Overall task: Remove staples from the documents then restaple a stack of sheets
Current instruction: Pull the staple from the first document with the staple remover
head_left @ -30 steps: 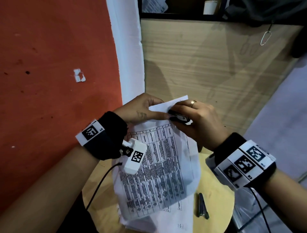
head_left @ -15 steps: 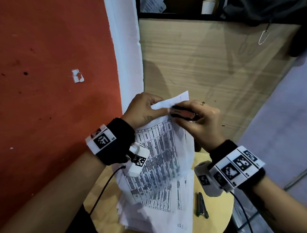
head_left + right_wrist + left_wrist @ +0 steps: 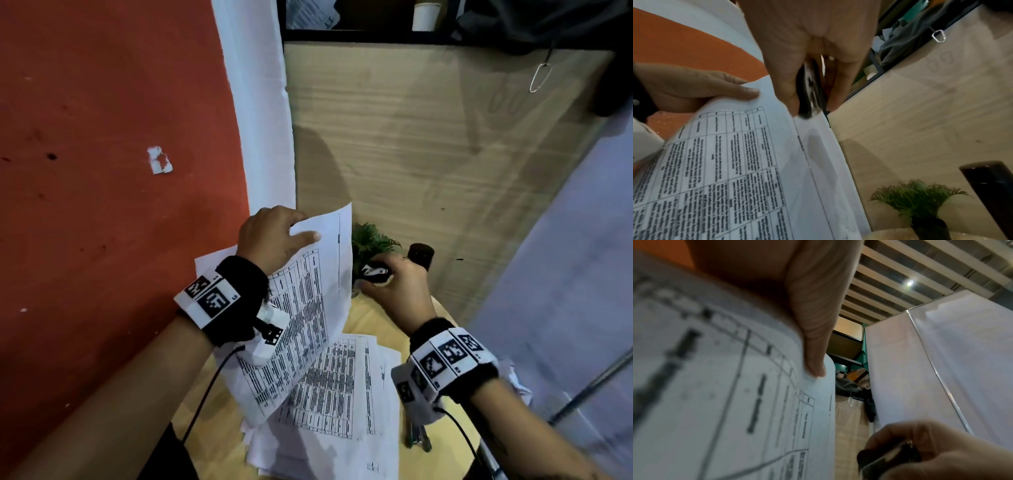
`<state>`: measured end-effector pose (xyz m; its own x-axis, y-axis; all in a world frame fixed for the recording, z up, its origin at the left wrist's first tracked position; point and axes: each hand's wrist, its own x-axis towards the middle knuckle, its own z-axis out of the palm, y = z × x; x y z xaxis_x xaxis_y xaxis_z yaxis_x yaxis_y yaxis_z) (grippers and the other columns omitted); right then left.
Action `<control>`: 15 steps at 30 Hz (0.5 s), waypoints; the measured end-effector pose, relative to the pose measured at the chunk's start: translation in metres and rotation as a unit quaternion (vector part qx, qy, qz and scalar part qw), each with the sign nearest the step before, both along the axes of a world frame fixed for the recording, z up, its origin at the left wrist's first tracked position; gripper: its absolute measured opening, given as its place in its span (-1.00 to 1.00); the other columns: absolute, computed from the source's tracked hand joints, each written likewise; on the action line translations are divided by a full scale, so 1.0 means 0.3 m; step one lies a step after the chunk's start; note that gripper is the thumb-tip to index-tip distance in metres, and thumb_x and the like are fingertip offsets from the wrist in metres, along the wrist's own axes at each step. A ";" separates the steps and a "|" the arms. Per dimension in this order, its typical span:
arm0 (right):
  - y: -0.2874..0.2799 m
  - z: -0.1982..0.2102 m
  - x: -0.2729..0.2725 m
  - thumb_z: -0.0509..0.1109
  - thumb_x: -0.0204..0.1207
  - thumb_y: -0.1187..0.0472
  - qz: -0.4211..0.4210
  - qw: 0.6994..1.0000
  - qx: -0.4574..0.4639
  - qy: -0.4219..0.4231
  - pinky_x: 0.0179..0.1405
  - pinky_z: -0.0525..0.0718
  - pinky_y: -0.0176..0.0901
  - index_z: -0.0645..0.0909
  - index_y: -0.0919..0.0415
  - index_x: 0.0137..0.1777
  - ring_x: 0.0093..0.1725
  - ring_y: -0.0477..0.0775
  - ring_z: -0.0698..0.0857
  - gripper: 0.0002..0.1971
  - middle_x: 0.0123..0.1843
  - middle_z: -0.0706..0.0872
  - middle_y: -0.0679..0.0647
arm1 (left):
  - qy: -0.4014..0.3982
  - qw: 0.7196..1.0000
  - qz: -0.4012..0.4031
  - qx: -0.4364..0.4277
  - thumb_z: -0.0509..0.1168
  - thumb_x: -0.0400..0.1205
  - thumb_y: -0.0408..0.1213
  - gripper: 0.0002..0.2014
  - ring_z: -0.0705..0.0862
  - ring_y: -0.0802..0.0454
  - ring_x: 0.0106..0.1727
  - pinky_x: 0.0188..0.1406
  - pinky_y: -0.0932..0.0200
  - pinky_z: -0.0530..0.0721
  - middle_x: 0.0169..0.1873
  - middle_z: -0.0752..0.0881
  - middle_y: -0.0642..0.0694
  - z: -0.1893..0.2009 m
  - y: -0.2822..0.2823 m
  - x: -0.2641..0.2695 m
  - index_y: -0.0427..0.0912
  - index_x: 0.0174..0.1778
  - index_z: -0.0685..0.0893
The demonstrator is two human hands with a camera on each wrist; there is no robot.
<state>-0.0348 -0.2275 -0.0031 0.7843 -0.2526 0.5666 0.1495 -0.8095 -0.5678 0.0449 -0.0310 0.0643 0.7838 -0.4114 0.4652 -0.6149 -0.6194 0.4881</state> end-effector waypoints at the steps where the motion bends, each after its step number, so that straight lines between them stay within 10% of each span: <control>1: -0.003 0.005 -0.005 0.64 0.23 0.18 0.002 1.000 0.021 0.014 -0.11 0.48 -0.49 0.73 0.28 0.04 -0.06 0.05 0.69 -0.62 -0.06 0.76 0.09 | 0.004 1.000 0.001 -0.006 0.23 0.36 0.26 -0.53 0.70 -0.22 -0.21 -0.18 -0.02 0.64 -0.46 0.68 -0.14 -0.004 0.006 0.009 -0.07 -0.21 0.76; 3: -0.007 0.025 -0.016 0.65 0.23 0.19 0.024 0.996 0.088 0.012 -0.10 0.44 -0.65 0.71 0.23 0.08 -0.05 -0.10 0.64 -0.60 -0.02 0.73 0.02 | 0.007 1.000 0.006 -0.022 0.27 0.33 0.29 -0.55 0.72 -0.21 -0.21 -0.23 0.02 0.62 -0.46 0.71 -0.15 -0.009 0.014 0.019 -0.04 -0.28 0.75; 8: 0.013 0.074 -0.023 0.64 0.21 0.37 0.174 0.940 0.278 0.096 -0.23 0.72 -0.27 0.70 -0.02 -0.11 0.09 -0.32 0.64 -0.66 0.35 0.48 -0.04 | -0.004 0.999 0.018 -0.041 0.52 0.35 0.15 -0.63 0.62 -0.21 -0.37 -0.39 0.15 0.31 -0.64 0.52 -0.08 -0.011 0.007 0.002 -0.03 -0.54 0.62; 12: 0.021 0.075 -0.017 0.60 0.20 0.49 0.257 0.892 0.334 0.164 -0.28 0.67 -0.24 0.74 0.10 -0.04 0.01 -0.02 0.72 -0.62 0.33 0.52 -0.05 | -0.003 0.997 -0.012 -0.072 0.39 0.14 0.42 -0.34 0.42 0.00 -0.50 -0.44 0.13 0.31 -0.60 0.51 -0.26 -0.028 -0.002 0.006 -0.24 -0.50 0.63; 15: 0.022 0.065 -0.017 0.58 0.19 0.53 0.270 0.876 0.363 0.168 -0.23 0.65 -0.25 0.71 0.24 0.05 -0.08 0.08 0.75 -0.59 0.07 0.75 0.15 | 0.001 0.995 -0.033 -0.092 0.51 0.15 0.31 -0.52 0.43 0.17 -0.53 -0.46 0.20 0.29 -0.62 0.54 -0.12 -0.034 -0.005 -0.001 -0.01 -0.58 0.52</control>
<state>-0.0398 -0.2207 0.0164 0.9922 0.0084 0.1245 0.1248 -0.0788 -0.9891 0.0445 -0.0325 0.0541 0.7591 -0.3691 0.5362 -0.6499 -0.4777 0.5911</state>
